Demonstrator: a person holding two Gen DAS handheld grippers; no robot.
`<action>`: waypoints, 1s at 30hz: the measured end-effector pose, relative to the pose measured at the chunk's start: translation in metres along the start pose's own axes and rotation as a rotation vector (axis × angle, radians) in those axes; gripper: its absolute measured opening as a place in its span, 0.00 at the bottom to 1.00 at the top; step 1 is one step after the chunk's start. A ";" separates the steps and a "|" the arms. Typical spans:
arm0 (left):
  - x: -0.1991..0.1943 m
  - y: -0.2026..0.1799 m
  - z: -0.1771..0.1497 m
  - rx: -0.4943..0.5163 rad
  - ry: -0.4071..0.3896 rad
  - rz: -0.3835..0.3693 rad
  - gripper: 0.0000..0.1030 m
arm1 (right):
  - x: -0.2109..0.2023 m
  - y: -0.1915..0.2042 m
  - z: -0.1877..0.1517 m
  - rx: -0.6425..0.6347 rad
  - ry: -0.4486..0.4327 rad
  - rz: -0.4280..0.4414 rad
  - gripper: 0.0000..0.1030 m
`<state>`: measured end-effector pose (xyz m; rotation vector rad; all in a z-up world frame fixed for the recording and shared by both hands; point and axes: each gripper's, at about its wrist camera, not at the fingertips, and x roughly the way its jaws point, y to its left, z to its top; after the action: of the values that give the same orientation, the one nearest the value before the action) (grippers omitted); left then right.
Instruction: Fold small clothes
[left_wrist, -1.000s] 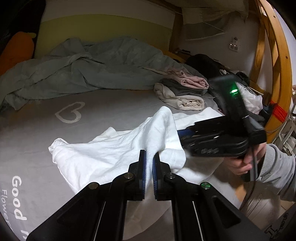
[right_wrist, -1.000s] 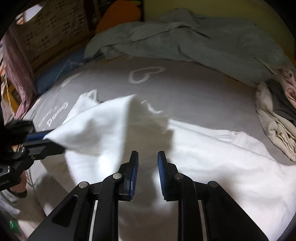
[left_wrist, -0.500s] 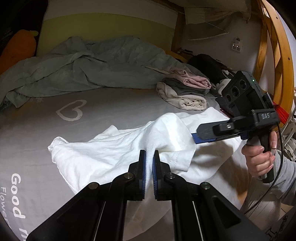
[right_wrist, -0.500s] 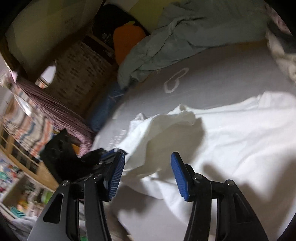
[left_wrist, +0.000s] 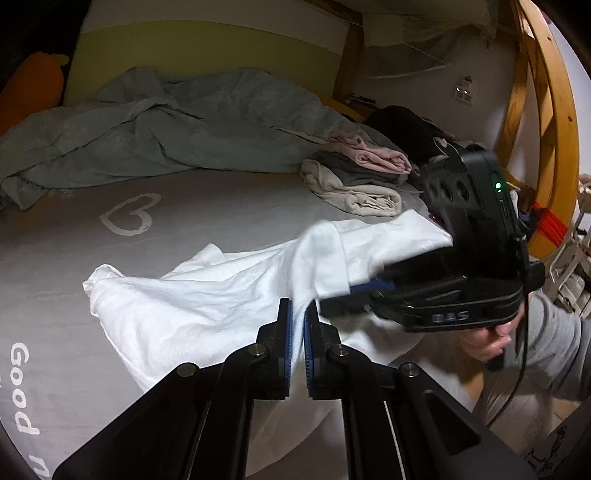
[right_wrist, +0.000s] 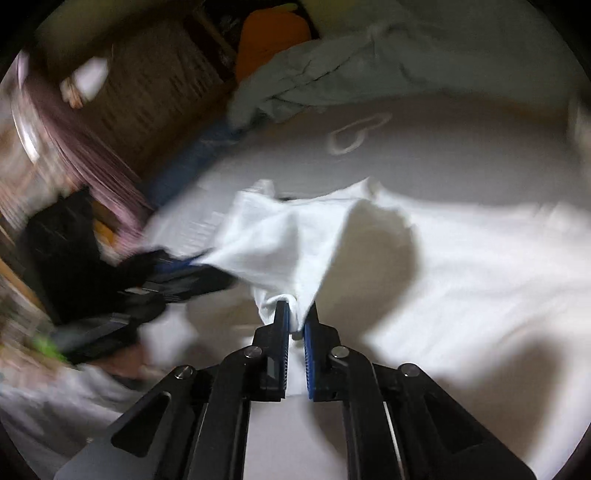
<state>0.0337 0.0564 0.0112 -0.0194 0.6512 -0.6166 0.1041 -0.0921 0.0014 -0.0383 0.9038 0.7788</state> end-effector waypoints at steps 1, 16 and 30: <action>0.000 -0.002 0.000 0.005 -0.001 -0.005 0.04 | -0.001 0.008 0.002 -0.067 -0.015 -0.079 0.06; -0.003 -0.005 0.001 0.012 -0.008 -0.008 0.19 | -0.025 0.032 -0.030 -0.345 -0.102 -0.341 0.17; 0.062 -0.010 0.021 0.033 0.170 -0.017 0.04 | -0.045 0.013 -0.025 -0.163 -0.049 -0.068 0.19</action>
<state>0.0790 0.0106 -0.0052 0.0589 0.8061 -0.6494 0.0622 -0.1180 0.0212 -0.1915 0.7867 0.7854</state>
